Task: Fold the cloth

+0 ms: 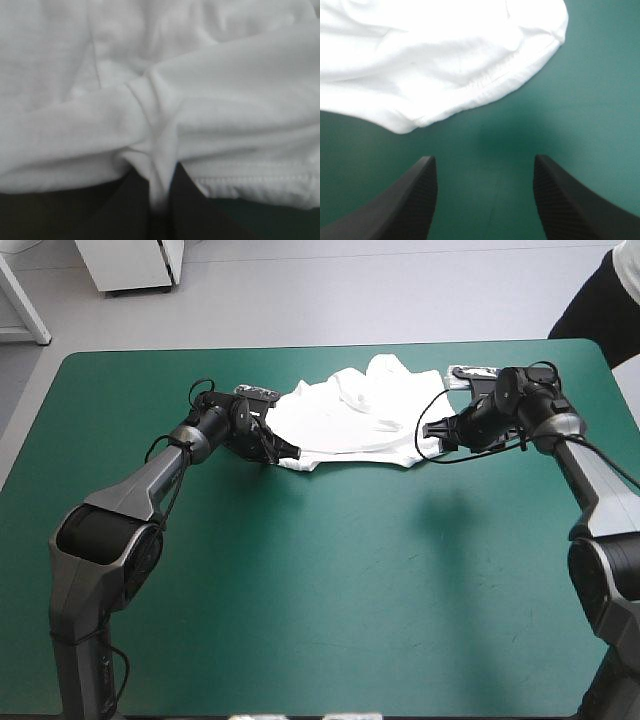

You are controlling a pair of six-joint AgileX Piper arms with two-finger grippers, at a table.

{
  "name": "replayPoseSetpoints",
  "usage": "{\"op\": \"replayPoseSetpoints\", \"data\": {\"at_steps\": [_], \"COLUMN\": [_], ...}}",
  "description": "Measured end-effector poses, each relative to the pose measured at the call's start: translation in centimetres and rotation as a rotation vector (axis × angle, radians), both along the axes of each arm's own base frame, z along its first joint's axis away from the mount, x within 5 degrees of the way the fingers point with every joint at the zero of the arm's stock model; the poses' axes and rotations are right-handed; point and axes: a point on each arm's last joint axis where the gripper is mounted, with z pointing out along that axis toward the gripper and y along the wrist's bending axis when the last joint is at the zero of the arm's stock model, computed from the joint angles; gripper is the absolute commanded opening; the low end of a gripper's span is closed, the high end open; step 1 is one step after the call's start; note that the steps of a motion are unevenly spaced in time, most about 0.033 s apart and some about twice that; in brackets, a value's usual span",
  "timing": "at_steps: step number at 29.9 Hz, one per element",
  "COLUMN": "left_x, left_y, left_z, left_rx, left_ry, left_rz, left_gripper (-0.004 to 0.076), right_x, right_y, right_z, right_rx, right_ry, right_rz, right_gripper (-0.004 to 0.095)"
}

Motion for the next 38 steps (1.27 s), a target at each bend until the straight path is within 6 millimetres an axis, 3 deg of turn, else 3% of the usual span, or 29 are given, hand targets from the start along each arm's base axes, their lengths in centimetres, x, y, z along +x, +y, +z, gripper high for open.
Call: {"op": "replayPoseSetpoints", "data": {"at_steps": [14,16,21,29,38], "left_x": [0.0,0.0,0.0,0.0,-0.9], "left_y": [0.0,0.0,0.0,0.0,0.2], "left_z": [0.0,0.0,0.0,0.0,1.6], "left_rx": [0.0,0.0,-0.003,-0.004,-0.013], "left_ry": [0.0,0.0,0.001,0.001,0.002], "left_rz": [0.0,0.0,-0.003,-0.006,-0.012], "left_gripper": [-0.001,-0.001,-0.001,-0.001,-0.001], "right_x": [6.2,6.7,7.0,7.0,6.0], "right_y": [0.8,0.8,0.7,1.7,2.1], "right_z": [-6.2,-6.4,-7.3,-7.4,-5.4], "right_rx": [-0.002,0.0,-0.037,-0.037,-0.032], "right_ry": [0.044,0.037,0.077,0.082,0.133], "right_rz": [-0.027,-0.031,-0.018,0.002,0.024], "right_gripper": [0.0518,0.0423,-0.0013,-0.0017,-0.0017]}}
